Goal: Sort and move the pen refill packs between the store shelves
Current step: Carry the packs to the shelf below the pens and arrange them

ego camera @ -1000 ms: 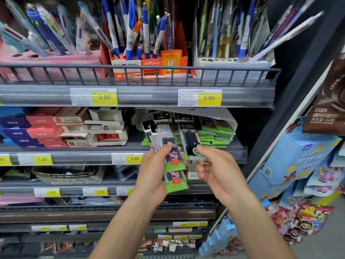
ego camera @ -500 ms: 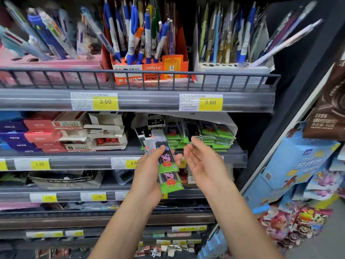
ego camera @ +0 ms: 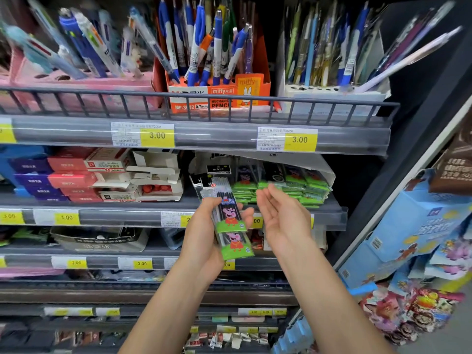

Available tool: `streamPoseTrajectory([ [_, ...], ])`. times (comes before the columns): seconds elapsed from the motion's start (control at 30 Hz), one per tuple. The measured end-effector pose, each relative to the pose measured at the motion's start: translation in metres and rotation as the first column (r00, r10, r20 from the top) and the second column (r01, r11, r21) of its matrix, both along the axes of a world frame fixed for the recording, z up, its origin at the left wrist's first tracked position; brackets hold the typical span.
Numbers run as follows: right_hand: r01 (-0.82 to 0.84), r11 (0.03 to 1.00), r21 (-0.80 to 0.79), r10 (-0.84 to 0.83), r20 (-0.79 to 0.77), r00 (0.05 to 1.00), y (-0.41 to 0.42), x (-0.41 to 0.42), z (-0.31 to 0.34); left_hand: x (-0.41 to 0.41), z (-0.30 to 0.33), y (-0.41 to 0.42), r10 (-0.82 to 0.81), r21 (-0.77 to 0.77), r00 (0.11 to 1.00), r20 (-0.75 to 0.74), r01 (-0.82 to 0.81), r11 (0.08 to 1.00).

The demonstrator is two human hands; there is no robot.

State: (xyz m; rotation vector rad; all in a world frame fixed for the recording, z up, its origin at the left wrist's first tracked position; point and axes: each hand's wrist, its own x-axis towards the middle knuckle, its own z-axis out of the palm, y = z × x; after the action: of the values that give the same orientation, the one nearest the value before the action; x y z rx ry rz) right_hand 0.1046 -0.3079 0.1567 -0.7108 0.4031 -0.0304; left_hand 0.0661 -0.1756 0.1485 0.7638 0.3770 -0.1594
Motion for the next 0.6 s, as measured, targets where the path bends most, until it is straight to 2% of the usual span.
streamPoseTrajectory([
  [0.13,0.052,0.999,0.013,-0.052,-0.008,0.999,-0.007,0.005,0.004,-0.002,0.000,0.005,-0.020,-0.014,1.000,-0.005,0.020,1.000],
  [0.17,0.044,0.999,-0.028,-0.044,-0.016,0.999,-0.009,0.002,0.004,-0.002,0.000,0.006,-0.031,0.012,1.000,0.001,0.031,0.999],
  [0.23,-0.039,0.975,-0.217,0.034,-0.024,0.999,-0.010,-0.012,-0.002,-0.001,0.000,0.008,-0.058,0.096,0.998,0.009,0.057,0.994],
  [0.27,-0.100,0.930,-0.354,0.099,-0.022,0.995,-0.009,-0.022,-0.006,0.000,0.000,0.008,-0.066,0.132,0.998,0.012,0.063,0.989],
  [0.33,-0.219,0.766,-0.604,0.260,-0.020,0.965,-0.007,-0.043,-0.011,0.001,0.000,0.009,-0.055,0.172,0.998,0.020,0.050,0.984],
  [0.37,-0.273,0.684,-0.677,0.352,-0.022,0.936,-0.005,-0.052,-0.012,0.001,0.000,0.009,-0.041,0.176,0.999,0.027,0.036,0.984],
  [0.43,-0.342,0.606,-0.719,0.463,-0.031,0.886,-0.001,-0.063,-0.010,0.002,0.000,0.011,-0.016,0.167,0.999,0.038,0.010,0.986],
  [0.6,-0.351,0.629,-0.693,0.436,-0.059,0.898,-0.001,-0.066,-0.003,0.006,-0.004,0.014,0.002,0.139,0.999,0.033,-0.007,0.990],
])
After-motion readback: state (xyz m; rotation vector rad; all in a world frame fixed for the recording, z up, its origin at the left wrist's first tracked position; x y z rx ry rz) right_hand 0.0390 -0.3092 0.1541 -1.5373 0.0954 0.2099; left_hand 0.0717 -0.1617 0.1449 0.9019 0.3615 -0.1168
